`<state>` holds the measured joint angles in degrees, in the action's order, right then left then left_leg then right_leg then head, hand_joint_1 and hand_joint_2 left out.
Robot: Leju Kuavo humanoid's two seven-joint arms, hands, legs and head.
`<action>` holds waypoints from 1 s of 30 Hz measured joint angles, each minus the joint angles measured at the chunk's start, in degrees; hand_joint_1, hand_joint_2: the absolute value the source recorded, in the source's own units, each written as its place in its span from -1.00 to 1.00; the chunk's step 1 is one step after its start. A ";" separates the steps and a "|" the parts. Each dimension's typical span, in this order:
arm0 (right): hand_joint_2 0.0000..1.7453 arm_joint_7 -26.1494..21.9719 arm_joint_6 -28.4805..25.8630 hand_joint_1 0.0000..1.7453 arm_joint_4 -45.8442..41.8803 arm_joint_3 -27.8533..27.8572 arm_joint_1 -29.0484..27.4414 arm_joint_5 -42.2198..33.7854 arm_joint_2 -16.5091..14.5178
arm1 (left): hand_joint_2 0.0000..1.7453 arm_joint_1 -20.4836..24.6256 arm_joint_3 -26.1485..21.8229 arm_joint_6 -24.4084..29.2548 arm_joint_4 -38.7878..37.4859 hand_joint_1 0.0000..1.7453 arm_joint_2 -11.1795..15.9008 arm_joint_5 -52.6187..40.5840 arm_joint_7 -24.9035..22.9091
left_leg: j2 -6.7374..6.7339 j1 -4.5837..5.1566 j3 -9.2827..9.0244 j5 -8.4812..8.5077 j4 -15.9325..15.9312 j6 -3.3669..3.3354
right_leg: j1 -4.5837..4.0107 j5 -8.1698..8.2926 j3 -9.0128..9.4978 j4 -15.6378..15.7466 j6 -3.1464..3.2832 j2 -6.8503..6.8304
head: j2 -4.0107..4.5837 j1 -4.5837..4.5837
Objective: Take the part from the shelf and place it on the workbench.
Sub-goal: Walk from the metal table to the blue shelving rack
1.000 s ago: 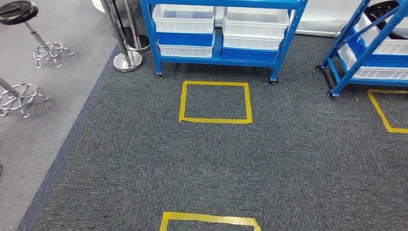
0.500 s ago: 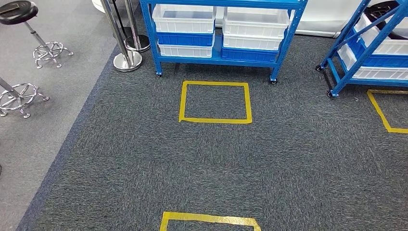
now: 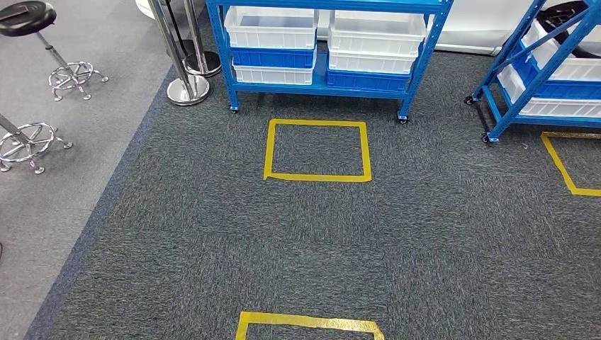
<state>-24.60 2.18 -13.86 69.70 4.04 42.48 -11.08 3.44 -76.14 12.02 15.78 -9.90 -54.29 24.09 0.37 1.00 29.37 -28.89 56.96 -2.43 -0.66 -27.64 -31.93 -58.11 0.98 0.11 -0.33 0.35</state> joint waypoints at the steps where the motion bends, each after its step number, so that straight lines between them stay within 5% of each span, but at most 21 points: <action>1: 1.00 -0.05 0.01 -1.00 0.01 0.01 0.00 0.01 0.00 | 1.00 0.00 -0.01 -0.04 0.00 -1.00 -0.03 0.14 0.02 | 0.00 0.00 0.00 0.00 0.00 0.00 | 0.00 0.00 0.00 0.00 0.00 0.00 | 0.00 0.00; 30: 1.00 -1.72 -0.58 -1.00 0.02 0.05 0.03 0.23 0.00 | 1.00 0.12 -0.77 -1.14 0.02 -1.00 -0.29 1.86 1.19 | 0.00 0.00 0.00 0.00 0.00 0.00 | 0.00 0.00 0.00 0.00 0.00 0.00 | 0.00 0.00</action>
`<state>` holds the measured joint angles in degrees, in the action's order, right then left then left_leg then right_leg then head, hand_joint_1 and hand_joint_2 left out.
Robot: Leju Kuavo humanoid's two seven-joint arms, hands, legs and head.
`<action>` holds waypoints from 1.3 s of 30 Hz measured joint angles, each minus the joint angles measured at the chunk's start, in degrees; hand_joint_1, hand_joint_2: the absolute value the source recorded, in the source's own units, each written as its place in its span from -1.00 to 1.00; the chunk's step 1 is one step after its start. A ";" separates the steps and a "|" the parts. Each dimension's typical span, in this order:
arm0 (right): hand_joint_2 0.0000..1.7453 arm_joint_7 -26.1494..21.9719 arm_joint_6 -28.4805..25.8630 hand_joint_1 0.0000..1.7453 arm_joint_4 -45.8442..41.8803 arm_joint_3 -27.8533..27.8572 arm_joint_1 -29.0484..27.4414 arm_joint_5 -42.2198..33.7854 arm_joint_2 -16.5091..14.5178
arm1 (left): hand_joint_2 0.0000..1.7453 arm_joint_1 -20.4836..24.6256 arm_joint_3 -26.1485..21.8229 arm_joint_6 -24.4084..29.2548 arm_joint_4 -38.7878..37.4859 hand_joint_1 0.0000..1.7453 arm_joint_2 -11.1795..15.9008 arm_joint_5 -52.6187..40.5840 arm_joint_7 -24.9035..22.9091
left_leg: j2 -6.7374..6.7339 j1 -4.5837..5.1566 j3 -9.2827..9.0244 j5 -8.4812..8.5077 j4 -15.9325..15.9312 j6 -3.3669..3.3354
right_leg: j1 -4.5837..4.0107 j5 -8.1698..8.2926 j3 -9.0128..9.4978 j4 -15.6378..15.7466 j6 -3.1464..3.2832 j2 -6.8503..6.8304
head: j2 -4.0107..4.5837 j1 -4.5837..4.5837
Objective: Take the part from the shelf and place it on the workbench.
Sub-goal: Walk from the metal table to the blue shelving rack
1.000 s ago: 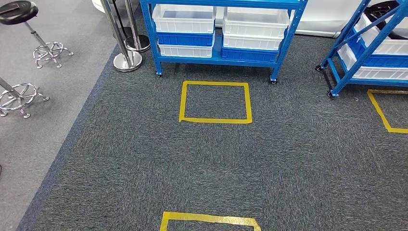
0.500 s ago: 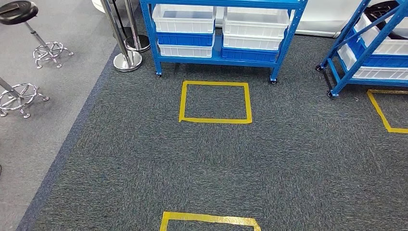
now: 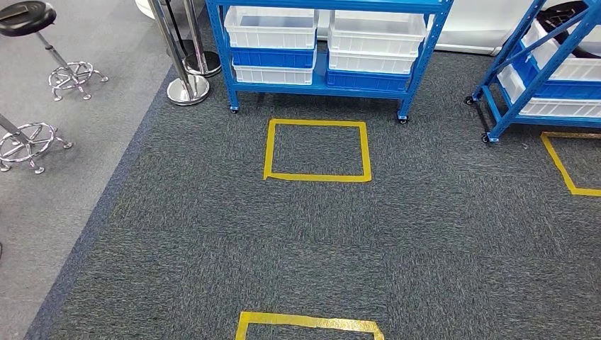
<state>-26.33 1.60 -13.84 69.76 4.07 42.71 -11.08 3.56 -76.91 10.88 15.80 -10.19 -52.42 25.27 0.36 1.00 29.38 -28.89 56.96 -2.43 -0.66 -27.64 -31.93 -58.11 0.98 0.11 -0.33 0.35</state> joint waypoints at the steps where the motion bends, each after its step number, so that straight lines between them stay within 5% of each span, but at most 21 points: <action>1: 1.00 0.23 0.02 -1.00 0.00 0.03 0.00 -0.10 0.00 | 1.00 0.02 -0.10 -0.15 0.01 -1.00 0.00 0.19 -0.01 | 0.00 0.00 0.00 0.00 0.00 0.00 | 0.00 0.00 0.00 0.00 0.00 0.00 | 0.00 0.00; 20: 1.00 0.34 -0.52 -1.00 0.15 -0.50 -0.02 2.27 -0.02 | 1.00 0.10 -0.57 -0.22 0.65 -1.00 -0.07 0.03 -0.18 | 0.00 0.23 0.01 -0.03 0.07 -0.07 | 0.24 0.08 -0.01 0.04 -0.16 -0.01 | 0.00 0.00; 24: 1.00 0.03 -0.60 -1.00 0.16 -0.54 -0.01 2.14 -0.05 | -1.00 0.08 -0.57 -0.27 0.69 -1.00 -0.07 0.04 -0.14 | 0.00 0.43 0.06 -0.08 0.21 -0.37 | 0.42 0.14 -0.01 0.05 -0.46 -0.01 | 0.00 0.00; 29: 1.00 -0.13 -0.49 -1.00 0.17 -0.54 0.01 1.94 -0.08 | -1.00 0.11 -0.57 -0.35 0.74 -1.00 -0.14 -0.07 -0.09 | -0.08 0.12 -0.37 0.75 -0.78 -1.36 | 0.45 -0.93 -0.51 -1.19 -1.36 -0.02 | 0.00 -0.01; 33: 1.00 -0.13 -0.70 -1.00 0.17 -0.54 -0.05 1.94 -0.08 | -1.00 0.02 -0.57 -0.38 0.74 -1.00 -0.17 -0.24 -0.09 | -0.21 -0.04 -0.32 1.04 -1.00 -1.62 | 1.01 -7.10 -6.28 -13.49 -2.10 -0.04 | 0.00 -0.02; 35: 1.00 -0.10 -0.73 -1.00 0.17 -0.54 -0.11 1.94 -0.08 | -1.00 -0.01 -0.57 -0.46 0.74 -1.00 -0.20 -0.31 -0.09 | -0.16 -0.06 -0.32 0.89 -0.84 -1.51 | 1.31 -6.02 -6.96 -14.59 -2.32 -0.06 | 0.00 -0.02; 37: 0.00 -0.08 -0.74 -1.00 0.17 -0.54 -0.09 1.94 -0.07 | -1.00 -0.03 -0.57 -0.53 0.74 -1.00 -0.27 -0.36 -0.07 | -0.07 -0.11 -0.49 0.54 -0.54 -1.19 | 1.53 -2.06 -3.97 -8.13 -2.27 -0.07 | 0.00 -0.01; 39: -1.00 -0.07 -0.75 -1.00 0.17 -0.54 -0.04 1.95 -0.08 | -1.00 0.01 -0.57 -0.52 0.74 -1.00 -0.31 -0.44 -0.05 | -0.04 -0.01 -0.40 0.06 -0.09 -0.59 | 1.34 -0.01 -1.06 -2.04 -1.94 -0.03 | 0.00 -0.01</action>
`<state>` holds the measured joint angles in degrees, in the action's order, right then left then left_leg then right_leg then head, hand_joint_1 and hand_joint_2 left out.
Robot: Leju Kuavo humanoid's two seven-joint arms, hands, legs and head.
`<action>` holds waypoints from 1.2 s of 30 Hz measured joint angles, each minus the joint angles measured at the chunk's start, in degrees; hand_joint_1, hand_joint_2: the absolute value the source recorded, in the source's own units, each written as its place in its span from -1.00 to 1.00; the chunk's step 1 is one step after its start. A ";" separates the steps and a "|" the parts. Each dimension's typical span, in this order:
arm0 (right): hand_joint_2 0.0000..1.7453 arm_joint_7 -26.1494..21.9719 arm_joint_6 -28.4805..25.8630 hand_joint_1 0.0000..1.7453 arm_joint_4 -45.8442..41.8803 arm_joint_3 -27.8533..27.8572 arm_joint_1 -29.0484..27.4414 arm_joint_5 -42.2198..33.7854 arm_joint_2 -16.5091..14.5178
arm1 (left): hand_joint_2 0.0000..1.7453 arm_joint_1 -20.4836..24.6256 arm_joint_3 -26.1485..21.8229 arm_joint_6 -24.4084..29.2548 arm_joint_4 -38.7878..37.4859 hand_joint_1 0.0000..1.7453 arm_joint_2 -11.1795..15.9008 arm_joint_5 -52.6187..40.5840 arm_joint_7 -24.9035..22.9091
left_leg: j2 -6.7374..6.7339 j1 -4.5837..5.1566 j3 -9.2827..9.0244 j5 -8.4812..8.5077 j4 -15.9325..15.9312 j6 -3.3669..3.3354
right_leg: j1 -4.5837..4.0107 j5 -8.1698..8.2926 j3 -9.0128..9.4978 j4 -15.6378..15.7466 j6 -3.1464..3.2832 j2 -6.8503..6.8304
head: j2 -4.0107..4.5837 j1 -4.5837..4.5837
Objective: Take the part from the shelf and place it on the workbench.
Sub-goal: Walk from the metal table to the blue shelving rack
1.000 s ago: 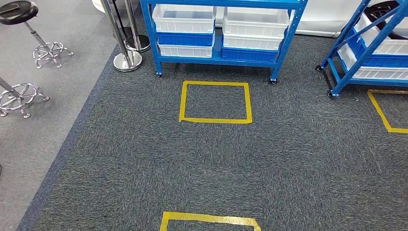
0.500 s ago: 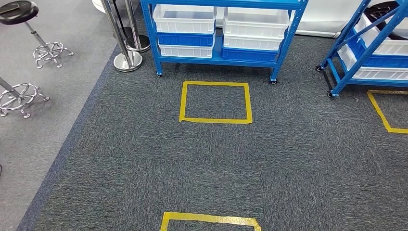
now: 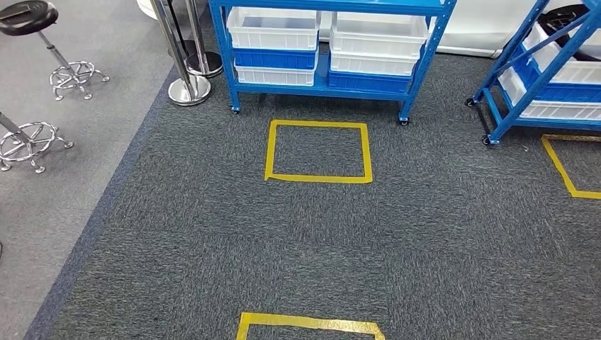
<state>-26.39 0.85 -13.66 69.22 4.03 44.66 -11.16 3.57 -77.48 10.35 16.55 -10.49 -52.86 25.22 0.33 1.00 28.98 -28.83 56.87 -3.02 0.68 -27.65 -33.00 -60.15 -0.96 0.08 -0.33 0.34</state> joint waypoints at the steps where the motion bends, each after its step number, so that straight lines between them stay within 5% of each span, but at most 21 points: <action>1: -1.00 0.01 -0.04 -1.00 0.01 0.00 0.02 0.01 -0.01 | -1.00 0.02 0.01 0.02 0.00 -1.00 0.00 -0.03 0.01 | 0.00 0.03 0.10 -0.18 0.14 0.31 | -0.15 0.01 0.56 1.23 0.20 0.04 | 0.00 -0.01; 5: -1.00 0.12 -0.35 -1.00 0.02 0.00 0.04 0.02 0.00 | -1.00 0.10 0.02 0.14 0.01 -1.00 -0.02 -0.07 0.01 | -0.02 -0.27 0.41 -1.29 1.35 1.57 | -0.19 -0.05 0.95 1.97 1.39 0.01 | 0.00 0.02; 9: -1.00 0.31 -0.73 -1.00 0.01 0.00 0.07 0.10 0.02 | -1.00 0.02 0.02 0.29 0.00 -1.00 -0.13 -0.29 -0.07 | -0.04 -1.09 6.39 -7.17 13.46 2.73 | -0.17 -0.03 1.11 2.26 2.24 -0.19 | 0.00 0.02; 11: -1.00 0.40 -0.74 -1.00 0.02 0.00 0.07 0.13 0.02 | -1.00 -0.03 0.02 0.45 0.00 -1.00 -0.19 -0.44 -0.10 | -0.05 -1.55 7.92 -6.68 15.75 3.07 | -0.16 -0.17 1.16 2.12 2.24 -0.18 | 0.00 0.02; 15: -1.00 0.43 -0.74 -1.00 0.02 0.01 0.07 0.20 0.01 | -1.00 0.05 0.02 0.54 0.00 -1.00 -0.22 -0.52 -0.10 | -0.09 -1.97 3.11 -0.27 4.16 3.15 | -0.10 -0.80 1.11 1.25 1.35 -0.09 | 0.00 0.01; 20: -1.00 0.43 -0.79 -1.00 0.02 0.00 0.12 0.30 0.01 | -1.00 -0.05 0.02 0.64 0.02 -1.00 -0.31 -0.58 -0.10 | 0.03 -1.64 2.41 0.48 1.84 1.55 | 0.02 -1.29 0.72 0.58 -0.18 -0.05 | 0.00 0.01; 23: -1.00 0.43 -0.90 -1.00 0.02 0.00 0.09 0.36 0.01 | -1.00 0.00 0.02 0.68 0.05 -1.00 -0.31 -0.68 0.00 | -0.06 -1.52 2.41 0.77 1.51 0.61 | 0.12 -5.85 -2.70 -6.81 -0.56 -0.06 | 0.00 0.00; 25: 0.00 0.41 -0.90 -1.00 0.02 0.00 0.06 0.44 0.01 | -1.00 0.02 0.02 0.61 0.07 -1.00 -0.31 -0.71 0.05 | -0.10 -1.17 2.44 0.73 1.52 0.31 | 0.08 -8.22 -5.78 -13.09 -0.52 -0.06 | 0.00 -0.01; 27: 1.00 0.41 -0.86 -1.00 0.02 0.00 0.03 0.51 0.01 | 0.00 -0.01 0.02 0.51 0.07 -1.00 -0.34 -0.70 -0.03 | -0.06 -0.83 2.33 0.67 1.54 0.18 | -0.03 -6.56 -5.68 -12.77 -0.18 -0.06 | 0.00 -0.01; 29: 1.00 0.57 -0.78 -1.00 0.02 0.01 0.07 0.49 0.03 | 1.00 -0.02 0.02 0.45 0.07 -1.00 -0.43 -0.62 -0.38 | 0.01 -0.66 2.14 0.58 1.54 0.17 | -0.42 -2.77 -2.27 -5.83 0.59 -0.05 | 0.00 0.00; 31: 1.00 0.98 -0.78 -1.00 0.01 0.04 0.18 0.40 0.07 | 1.00 0.04 0.02 0.45 0.07 -1.00 -0.50 -0.52 -0.79 | 0.05 -0.55 2.17 0.49 1.61 0.42 | -0.94 -0.84 0.42 -0.03 1.20 -0.04 | 0.00 0.01; 36: 1.00 1.62 -0.95 -1.00 0.02 0.24 0.24 0.27 0.07 | 1.00 0.10 0.02 0.54 0.07 -1.00 -0.50 -0.49 -1.20 | 0.01 -0.60 2.55 -0.39 2.56 1.59 | -0.78 -0.30 1.33 2.19 1.81 -0.14 | 0.00 0.02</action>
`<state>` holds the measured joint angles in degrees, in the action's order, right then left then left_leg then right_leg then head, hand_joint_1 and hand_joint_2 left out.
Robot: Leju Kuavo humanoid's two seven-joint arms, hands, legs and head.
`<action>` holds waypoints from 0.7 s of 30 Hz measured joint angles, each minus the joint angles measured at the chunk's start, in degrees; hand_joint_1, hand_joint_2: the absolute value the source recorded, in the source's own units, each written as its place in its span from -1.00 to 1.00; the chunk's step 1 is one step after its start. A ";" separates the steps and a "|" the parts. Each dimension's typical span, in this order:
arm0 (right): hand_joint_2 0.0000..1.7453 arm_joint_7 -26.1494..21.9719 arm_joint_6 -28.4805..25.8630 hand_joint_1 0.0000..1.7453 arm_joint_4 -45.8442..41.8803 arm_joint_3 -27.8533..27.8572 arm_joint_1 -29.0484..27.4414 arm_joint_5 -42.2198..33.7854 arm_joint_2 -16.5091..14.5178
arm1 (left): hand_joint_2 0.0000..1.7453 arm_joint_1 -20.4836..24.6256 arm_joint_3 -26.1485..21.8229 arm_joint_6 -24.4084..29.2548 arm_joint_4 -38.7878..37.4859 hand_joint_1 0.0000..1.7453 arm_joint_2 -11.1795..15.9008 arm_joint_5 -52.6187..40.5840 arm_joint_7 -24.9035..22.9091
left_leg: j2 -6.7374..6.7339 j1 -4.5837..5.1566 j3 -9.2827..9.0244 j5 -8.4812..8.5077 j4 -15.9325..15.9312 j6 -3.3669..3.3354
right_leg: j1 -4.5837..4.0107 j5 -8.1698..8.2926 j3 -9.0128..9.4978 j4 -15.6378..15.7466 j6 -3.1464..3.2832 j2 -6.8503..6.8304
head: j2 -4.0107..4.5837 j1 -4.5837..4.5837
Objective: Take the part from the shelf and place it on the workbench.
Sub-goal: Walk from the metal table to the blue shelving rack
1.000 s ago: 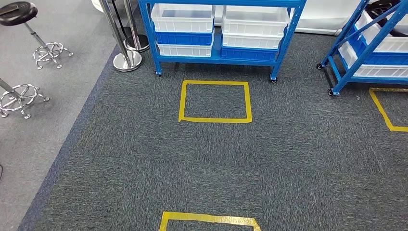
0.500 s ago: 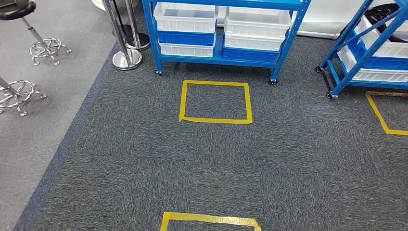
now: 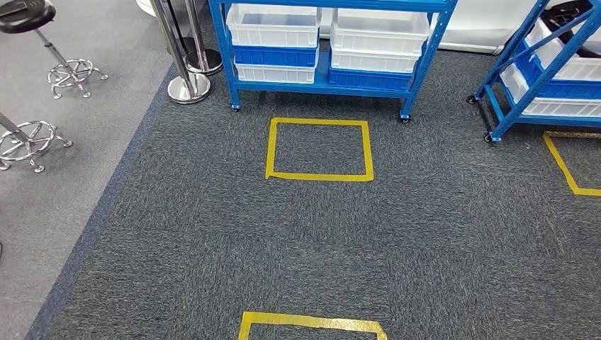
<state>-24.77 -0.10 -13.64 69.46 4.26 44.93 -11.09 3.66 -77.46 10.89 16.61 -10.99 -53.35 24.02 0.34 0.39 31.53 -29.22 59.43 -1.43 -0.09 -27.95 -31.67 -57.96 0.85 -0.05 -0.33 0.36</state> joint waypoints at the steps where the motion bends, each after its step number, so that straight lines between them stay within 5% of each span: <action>1: 1.00 0.04 0.01 -1.00 0.00 0.07 0.01 -0.03 -0.01 | 1.00 0.01 0.00 0.02 0.00 -1.00 0.01 0.00 0.00 | 0.00 -0.07 0.82 -1.23 1.88 0.31 | 0.21 0.14 0.19 0.33 0.20 -0.08 | 0.00 0.00; 3: 1.00 0.20 0.17 -1.00 0.00 0.27 0.06 -0.26 -0.01 | 1.00 0.01 0.00 0.05 0.00 -1.00 0.02 0.05 -0.01 | -0.02 -0.47 3.88 -4.53 8.32 0.96 | 0.24 0.16 0.32 0.43 0.46 -0.20 | 0.00 0.01; 5: 1.00 0.42 0.46 -1.00 0.00 0.49 0.11 -0.56 0.00 | 1.00 -0.04 -0.01 0.05 0.00 -1.00 0.03 0.27 -0.02 | -0.03 -0.96 6.29 -5.84 13.10 1.48 | 0.28 0.08 0.34 0.34 0.56 -0.24 | 0.00 0.01; 6: 1.00 0.48 0.65 -1.00 0.00 0.61 0.11 -0.65 0.01 | 1.00 -0.05 -0.01 0.05 0.00 -1.00 0.06 0.40 -0.01 | -0.04 -1.19 6.22 -4.96 12.84 1.67 | 0.36 0.01 0.36 0.24 0.48 -0.22 | 0.00 0.00; 7: 1.00 0.51 0.86 -1.00 0.00 0.74 0.10 -0.71 0.01 | 0.50 -0.05 -0.02 0.06 0.00 -1.00 0.11 0.57 0.02 | -0.06 -1.41 5.14 -3.19 10.54 1.83 | 0.47 -0.10 0.38 0.07 0.31 -0.20 | 0.00 0.01; 10: 1.00 0.38 1.28 -1.00 -0.01 1.02 0.08 -0.76 0.03 | 0.50 0.08 -0.17 -0.04 0.01 -1.00 0.29 1.04 0.12 | -0.05 -1.54 0.84 0.65 1.30 1.75 | 0.60 -0.70 0.15 -0.87 -0.69 -0.15 | 0.00 -0.01; 11: 1.00 0.31 1.29 -1.00 -0.01 1.09 0.11 -0.76 0.04 | 1.00 0.12 -0.25 -0.15 0.01 -1.00 0.31 1.18 0.14 | -0.01 -1.44 0.37 0.71 0.15 1.46 | 0.54 -0.79 0.01 -1.08 -1.02 -0.13 | 0.00 -0.01; 15: 1.00 0.12 1.28 -1.00 -0.01 1.19 0.20 -0.68 0.06 | -1.00 0.06 -0.51 -0.75 0.02 -1.00 0.40 1.70 0.30 | 0.01 -1.13 0.34 1.03 -0.34 -0.15 | 0.78 -1.57 -0.51 -2.11 -2.07 -0.06 | 0.00 -0.04; 16: 1.00 0.11 1.28 -1.00 -0.01 1.19 0.19 -0.64 0.06 | -1.00 0.07 -0.59 -0.85 0.02 -1.00 0.42 1.74 0.39 | -0.02 -1.14 0.35 1.19 -0.51 -0.54 | 0.84 -2.89 -1.31 -3.98 -2.26 -0.05 | 0.00 -0.04; 19: 1.00 0.10 1.27 -1.00 0.00 1.20 0.14 -0.58 0.05 | 0.50 0.12 -0.78 -0.99 0.02 -1.00 0.48 1.77 0.59 | -0.10 -0.84 0.51 1.31 -0.59 -1.11 | 0.82 -7.94 -5.96 -13.93 -2.42 -0.01 | 0.00 -0.04; 20: 1.00 0.11 1.25 -1.00 0.00 1.20 0.11 -0.58 0.05 | 1.00 0.11 -0.81 -1.04 0.02 -1.00 0.48 1.76 0.60 | -0.10 -0.69 0.52 1.30 -0.59 -1.16 | 0.82 -8.38 -7.02 -16.08 -2.35 -0.01 | 0.00 -0.04; 21: 1.00 0.12 1.21 -1.00 0.00 1.20 0.09 -0.58 0.06 | 1.00 0.10 -0.83 -1.09 0.02 -1.00 0.48 1.75 0.61 | -0.09 -0.55 0.50 1.29 -0.58 -1.20 | 0.79 -7.76 -7.21 -16.38 -2.19 0.00 | 0.00 -0.04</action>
<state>-24.65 1.10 -13.64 70.66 4.35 44.35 -11.03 3.77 -78.29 9.80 16.63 -10.52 -51.60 24.63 0.25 -0.15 32.03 -27.93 58.84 -2.64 0.70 -35.71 -38.88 -74.33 -1.33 -0.06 -0.33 0.32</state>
